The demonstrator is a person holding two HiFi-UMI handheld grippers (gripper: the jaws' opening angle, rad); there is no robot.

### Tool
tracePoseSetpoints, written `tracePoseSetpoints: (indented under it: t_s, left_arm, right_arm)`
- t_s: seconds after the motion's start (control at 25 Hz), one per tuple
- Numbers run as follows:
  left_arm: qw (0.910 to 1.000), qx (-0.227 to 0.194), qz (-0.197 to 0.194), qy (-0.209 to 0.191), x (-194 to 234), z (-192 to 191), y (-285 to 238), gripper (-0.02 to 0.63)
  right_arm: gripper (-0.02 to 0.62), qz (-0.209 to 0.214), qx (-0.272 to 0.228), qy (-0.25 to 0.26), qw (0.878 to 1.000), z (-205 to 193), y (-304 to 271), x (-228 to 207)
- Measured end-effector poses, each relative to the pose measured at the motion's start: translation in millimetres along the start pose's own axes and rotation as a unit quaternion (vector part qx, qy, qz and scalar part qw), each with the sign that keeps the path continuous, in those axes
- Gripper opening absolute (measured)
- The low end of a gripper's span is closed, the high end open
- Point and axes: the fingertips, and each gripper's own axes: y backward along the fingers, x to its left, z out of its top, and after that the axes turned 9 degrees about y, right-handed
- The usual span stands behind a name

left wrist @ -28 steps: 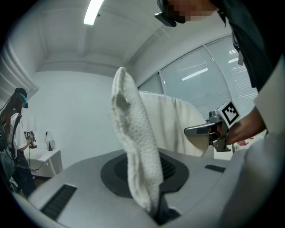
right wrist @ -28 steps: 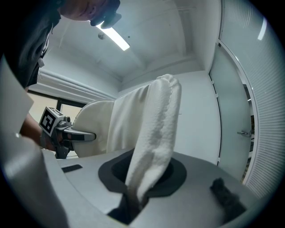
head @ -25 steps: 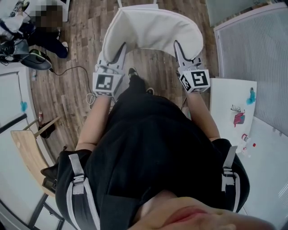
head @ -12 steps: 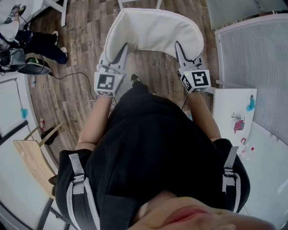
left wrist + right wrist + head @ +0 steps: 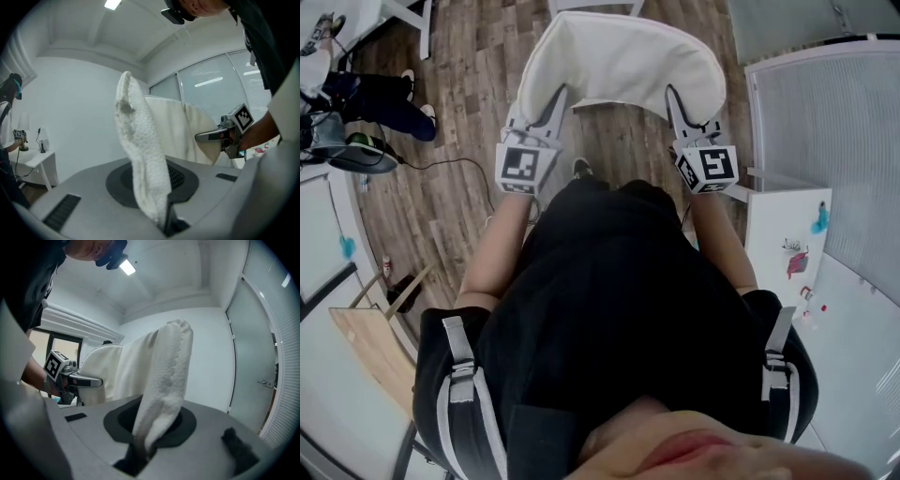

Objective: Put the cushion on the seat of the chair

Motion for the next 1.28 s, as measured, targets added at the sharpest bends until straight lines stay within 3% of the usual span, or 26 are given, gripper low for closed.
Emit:
tracePoseSetpoints:
  t_s: [0.48, 0.92, 1.28]
  left_arm:
    - [1.0000, 0.007, 0.002, 0.005, 24.8, -5.8, -44.9, 0.055]
    - [0.9985, 0.027, 0.048, 0.007, 41.9, 2.9, -118.8, 0.055]
    - [0.9938, 0.065, 0.089, 0.016, 49.6, -15.8, -202.1, 0.055]
  right_arm:
    - [0.055, 0.004, 0.005, 0.000, 1.000, -15.3, -43.9, -27.6]
    - [0.055, 0.051, 0.001, -0.001, 0.999, -29.4, -108.9, -92.6]
    - [0.055, 0.098, 0.016, -0.008, 0.995, -72.9, -163.1, -156.1]
